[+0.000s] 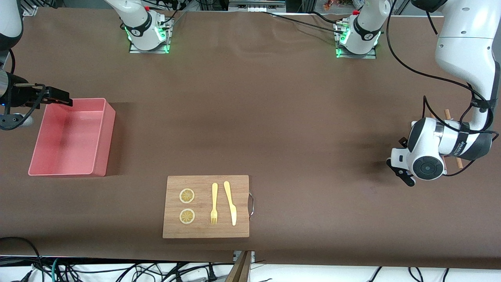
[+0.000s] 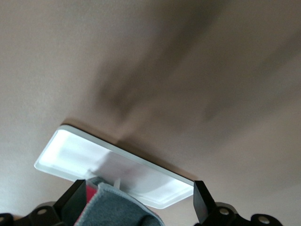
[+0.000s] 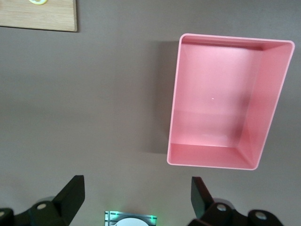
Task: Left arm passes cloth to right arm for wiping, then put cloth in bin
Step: 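Grasp the cloth with the left gripper while the right gripper hovers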
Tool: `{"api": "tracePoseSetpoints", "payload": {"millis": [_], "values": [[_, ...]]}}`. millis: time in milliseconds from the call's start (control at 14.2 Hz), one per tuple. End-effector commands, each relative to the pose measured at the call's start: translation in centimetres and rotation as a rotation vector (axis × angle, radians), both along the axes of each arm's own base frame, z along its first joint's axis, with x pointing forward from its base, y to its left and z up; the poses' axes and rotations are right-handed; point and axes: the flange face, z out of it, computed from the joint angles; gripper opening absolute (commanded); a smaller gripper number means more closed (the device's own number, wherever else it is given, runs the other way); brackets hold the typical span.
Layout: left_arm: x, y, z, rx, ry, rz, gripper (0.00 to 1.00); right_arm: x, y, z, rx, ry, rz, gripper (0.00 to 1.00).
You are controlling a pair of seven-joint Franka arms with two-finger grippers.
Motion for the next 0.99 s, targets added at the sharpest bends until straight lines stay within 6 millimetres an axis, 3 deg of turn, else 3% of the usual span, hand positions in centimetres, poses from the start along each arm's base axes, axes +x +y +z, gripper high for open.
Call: {"api": "tracePoseSetpoints", "payload": {"millis": [0, 282, 493, 705, 916], "values": [[1.7, 2.4, -0.4, -0.023, 0.021, -0.071, 1.00, 0.2, 0.1, 0.3, 0.020, -0.009, -0.007, 1.00], [2.3, 4.5, -0.8, -0.050, 0.041, -0.098, 1.00, 1.0, 1.5, -1.6, 0.020, 0.019, 0.011, 1.00], [2.1, 5.0, -1.1, -0.057, 0.051, -0.104, 1.00, 1.6, 1.9, -2.7, 0.045, 0.027, -0.001, 1.00], [2.0, 5.7, -1.1, -0.089, 0.089, -0.163, 0.81, 1.9, 2.3, -2.9, 0.070, 0.018, -0.049, 1.00], [2.0, 5.8, -1.0, -0.096, 0.101, -0.184, 0.53, 2.0, 2.7, -2.9, 0.079, 0.018, -0.070, 1.00]]}}
